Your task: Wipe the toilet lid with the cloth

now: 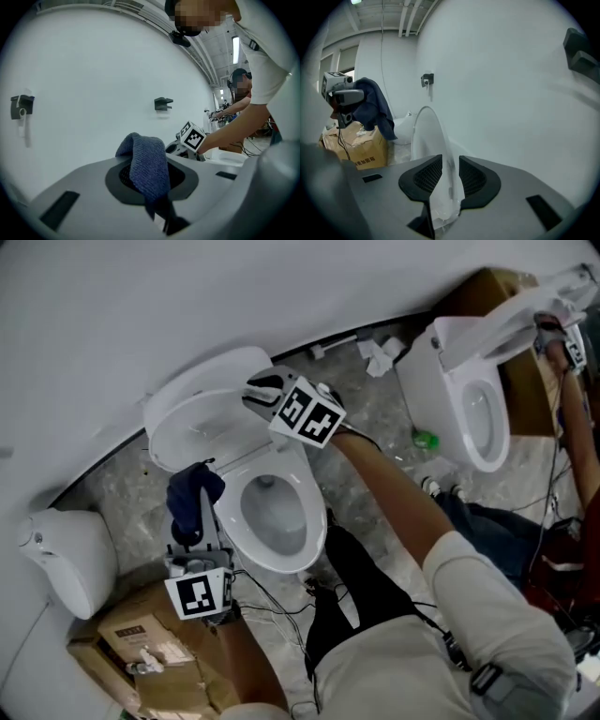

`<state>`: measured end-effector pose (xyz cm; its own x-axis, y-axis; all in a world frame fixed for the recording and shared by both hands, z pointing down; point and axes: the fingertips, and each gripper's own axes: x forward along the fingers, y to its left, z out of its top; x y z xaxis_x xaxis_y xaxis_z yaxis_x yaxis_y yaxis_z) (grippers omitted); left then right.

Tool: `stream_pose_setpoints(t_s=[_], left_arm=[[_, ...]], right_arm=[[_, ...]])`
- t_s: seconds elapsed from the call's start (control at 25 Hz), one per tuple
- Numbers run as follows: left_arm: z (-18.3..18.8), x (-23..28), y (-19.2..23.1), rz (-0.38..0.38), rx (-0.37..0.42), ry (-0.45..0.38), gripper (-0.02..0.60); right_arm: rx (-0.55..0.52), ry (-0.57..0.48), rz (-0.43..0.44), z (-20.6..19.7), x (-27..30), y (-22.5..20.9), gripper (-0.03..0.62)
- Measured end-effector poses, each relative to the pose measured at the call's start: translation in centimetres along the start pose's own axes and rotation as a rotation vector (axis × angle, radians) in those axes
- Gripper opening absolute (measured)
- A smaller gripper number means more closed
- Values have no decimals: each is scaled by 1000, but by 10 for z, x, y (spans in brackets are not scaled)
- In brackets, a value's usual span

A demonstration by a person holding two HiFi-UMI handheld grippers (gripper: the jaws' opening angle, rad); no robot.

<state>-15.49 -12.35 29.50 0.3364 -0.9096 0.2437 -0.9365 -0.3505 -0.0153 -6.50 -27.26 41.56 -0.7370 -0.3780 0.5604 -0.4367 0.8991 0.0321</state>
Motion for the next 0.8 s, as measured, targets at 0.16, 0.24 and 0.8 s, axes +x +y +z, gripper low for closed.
stream_pose_setpoints(t_s=[0.16,0.24,0.8], left_arm=[[1,-14,10,27,1,11,54],[9,-21,14,32,38,7,54],[25,-60,-27,41,34,-45,54]], right_arm=[[-61,57,37,-9,23,1,127],[-76,47,45,-3,30,5,127],[-157,62,72,-14,-25,41,127]])
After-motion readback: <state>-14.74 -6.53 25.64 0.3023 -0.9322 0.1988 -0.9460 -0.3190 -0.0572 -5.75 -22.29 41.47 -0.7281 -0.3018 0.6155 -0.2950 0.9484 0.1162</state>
